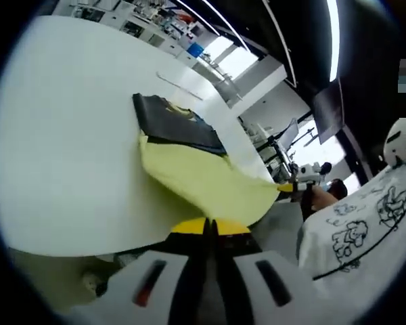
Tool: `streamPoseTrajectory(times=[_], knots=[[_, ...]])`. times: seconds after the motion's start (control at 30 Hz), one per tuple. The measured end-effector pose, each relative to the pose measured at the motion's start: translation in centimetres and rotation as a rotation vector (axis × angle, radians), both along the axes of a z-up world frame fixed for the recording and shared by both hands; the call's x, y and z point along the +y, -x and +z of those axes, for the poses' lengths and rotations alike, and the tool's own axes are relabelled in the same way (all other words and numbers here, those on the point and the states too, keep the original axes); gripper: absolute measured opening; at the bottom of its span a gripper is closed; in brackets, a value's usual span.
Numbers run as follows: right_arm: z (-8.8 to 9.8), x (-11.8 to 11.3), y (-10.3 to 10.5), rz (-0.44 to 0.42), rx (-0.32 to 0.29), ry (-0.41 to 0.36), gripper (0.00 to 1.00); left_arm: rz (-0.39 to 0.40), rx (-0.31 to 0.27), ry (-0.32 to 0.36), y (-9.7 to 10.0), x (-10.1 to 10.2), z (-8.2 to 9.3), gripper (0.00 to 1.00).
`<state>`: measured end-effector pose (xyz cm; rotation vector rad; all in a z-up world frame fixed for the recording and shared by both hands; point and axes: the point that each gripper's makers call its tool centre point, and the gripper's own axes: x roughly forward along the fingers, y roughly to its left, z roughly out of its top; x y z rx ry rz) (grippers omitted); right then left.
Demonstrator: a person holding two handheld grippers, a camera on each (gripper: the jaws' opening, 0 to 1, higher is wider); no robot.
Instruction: Fold the garment on the visible template until the final outline fits inside the template.
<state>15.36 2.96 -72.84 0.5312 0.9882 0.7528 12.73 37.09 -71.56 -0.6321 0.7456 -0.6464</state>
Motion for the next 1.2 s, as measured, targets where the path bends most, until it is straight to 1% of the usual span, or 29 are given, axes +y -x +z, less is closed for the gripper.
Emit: streamPoseTrajectory(times=[0.07, 0.17, 0.2, 0.27, 0.33, 0.37, 0.4, 0.43, 0.47, 0.57, 0.6, 0.63, 0.67, 0.73, 0.8, 0.83, 0.87, 0.9, 0.93, 0.97, 1.0, 1.03, 1.07, 1.1, 1.2], knots=[[0.8, 0.6, -0.5, -0.011, -0.019, -0.016, 0.00, 0.023, -0.026, 0.038, -1.1, 0.1, 1.1, 0.00], [1.8, 1.3, -1.6, -0.030, -0.046, -0.046, 0.00, 0.031, -0.075, 0.068, -2.9, 0.3, 2.2, 0.00], [2.1, 1.5, -2.0, -0.039, -0.054, -0.064, 0.00, 0.043, -0.094, 0.079, -3.9, 0.8, 2.1, 0.00], [2.4, 1.7, -3.4, -0.085, -0.054, -0.109, 0.00, 0.050, -0.089, 0.089, -5.1, 1.3, 1.6, 0.00], [2.7, 1.9, -4.7, -0.102, -0.067, -0.133, 0.00, 0.064, -0.090, 0.094, -6.7, 1.7, 1.3, 0.00], [3.0, 2.1, -5.5, -0.116, -0.080, -0.145, 0.00, 0.068, -0.108, 0.098, -7.4, 1.8, 1.5, 0.00], [3.3, 2.2, -6.0, -0.119, -0.091, -0.152, 0.00, 0.074, -0.112, 0.117, -8.1, 1.6, 1.7, 0.00], [3.5, 2.3, -6.6, -0.127, -0.098, -0.157, 0.00, 0.081, -0.116, 0.130, -9.0, 1.4, 2.0, 0.00], [3.9, 2.4, -7.5, -0.135, -0.117, -0.163, 0.00, 0.079, -0.135, 0.133, -9.6, 1.3, 2.3, 0.00], [4.0, 2.6, -9.5, -0.158, -0.135, -0.165, 0.00, 0.092, -0.150, 0.125, -12.1, 1.3, 2.1, 0.00], [4.1, 2.8, -10.4, -0.163, -0.151, -0.166, 0.00, 0.104, -0.148, 0.120, -12.7, 1.4, 2.0, 0.00], [4.0, 2.8, -11.2, -0.168, -0.154, -0.166, 0.00, 0.123, -0.149, 0.116, -13.8, 1.5, 1.9, 0.00], [3.8, 2.5, -12.5, -0.176, -0.165, -0.161, 0.00, 0.128, -0.158, 0.115, -14.5, 1.4, 1.9, 0.00], [3.7, 2.4, -14.5, -0.195, -0.187, -0.151, 0.00, 0.152, -0.178, 0.134, -16.1, 1.1, 2.1, 0.00], [3.5, 2.2, -16.1, -0.207, -0.195, -0.144, 0.00, 0.167, -0.175, 0.148, -17.3, 0.9, 1.9, 0.00], [3.4, 2.1, -17.2, -0.218, -0.207, -0.134, 0.00, 0.169, -0.175, 0.146, -18.0, 0.8, 1.6, 0.00], [3.3, 2.0, -18.0, -0.223, -0.215, -0.127, 0.00, 0.181, -0.167, 0.144, -19.2, 1.1, 1.2, 0.00], [3.1, 1.9, -19.0, -0.225, -0.219, -0.118, 0.00, 0.190, -0.159, 0.144, -19.8, 1.2, 0.9, 0.00], [3.1, 1.9, -19.7, -0.229, -0.223, -0.118, 0.00, 0.188, -0.162, 0.142, -19.9, 1.0, 0.9, 0.00], [3.1, 1.9, -20.7, -0.236, -0.228, -0.131, 0.00, 0.193, -0.159, 0.143, -20.3, 1.0, 0.8, 0.00], [3.4, 2.0, -21.4, -0.255, -0.221, -0.159, 0.00, 0.205, -0.153, 0.147, -21.0, 1.0, 0.6, 0.00], [3.7, 2.3, -22.5, -0.278, -0.208, -0.205, 0.00, 0.204, -0.155, 0.150, -21.6, 1.1, 0.5, 0.00], [3.5, 2.2, -23.0, -0.273, -0.211, -0.195, 0.00, 0.227, -0.144, 0.162, -22.2, 0.8, 0.4, 0.00], [3.4, 2.2, -24.0, -0.279, -0.214, -0.182, 0.00, 0.235, -0.138, 0.168, -22.6, 0.7, 0.3, 0.00], [3.0, 2.2, -26.0, -0.283, -0.214, -0.172, 0.00, 0.251, -0.128, 0.174, -24.0, 1.2, -0.3, 0.00]])
